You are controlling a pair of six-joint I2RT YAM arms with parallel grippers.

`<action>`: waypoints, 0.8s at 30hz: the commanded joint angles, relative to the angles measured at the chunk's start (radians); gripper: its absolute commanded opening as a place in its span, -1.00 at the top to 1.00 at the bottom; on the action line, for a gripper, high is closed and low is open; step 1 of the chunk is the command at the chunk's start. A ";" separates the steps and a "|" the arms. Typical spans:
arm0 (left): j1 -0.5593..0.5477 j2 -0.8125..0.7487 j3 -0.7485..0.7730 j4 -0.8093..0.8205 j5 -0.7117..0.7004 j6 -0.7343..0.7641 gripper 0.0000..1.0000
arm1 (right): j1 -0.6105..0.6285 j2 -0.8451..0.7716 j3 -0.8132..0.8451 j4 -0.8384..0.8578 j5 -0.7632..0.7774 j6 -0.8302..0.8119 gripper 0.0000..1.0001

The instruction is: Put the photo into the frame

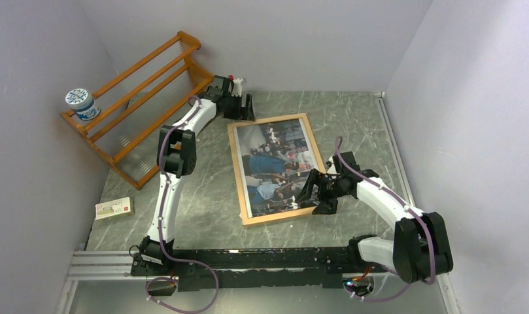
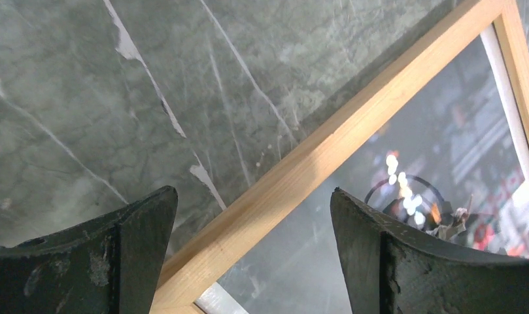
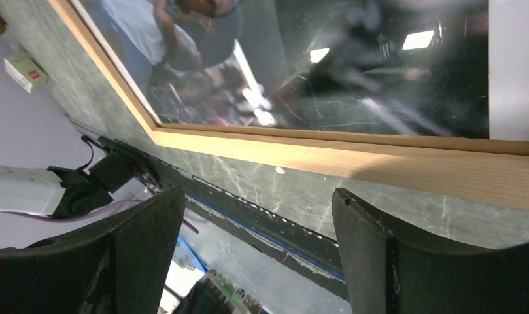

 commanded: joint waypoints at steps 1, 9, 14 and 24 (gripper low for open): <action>-0.016 -0.017 -0.050 0.000 0.097 0.030 -0.84 | 0.004 0.043 -0.020 -0.021 -0.056 -0.037 -0.72; -0.016 -0.036 -0.127 -0.060 0.216 0.044 -0.70 | 0.002 0.142 -0.010 0.018 0.063 -0.066 -0.71; -0.016 -0.066 -0.163 -0.126 0.206 0.040 -0.60 | -0.021 0.180 0.017 0.067 0.190 -0.040 -0.70; -0.016 -0.298 -0.551 -0.061 0.186 -0.016 -0.55 | -0.202 0.201 0.086 0.240 0.232 0.019 -0.63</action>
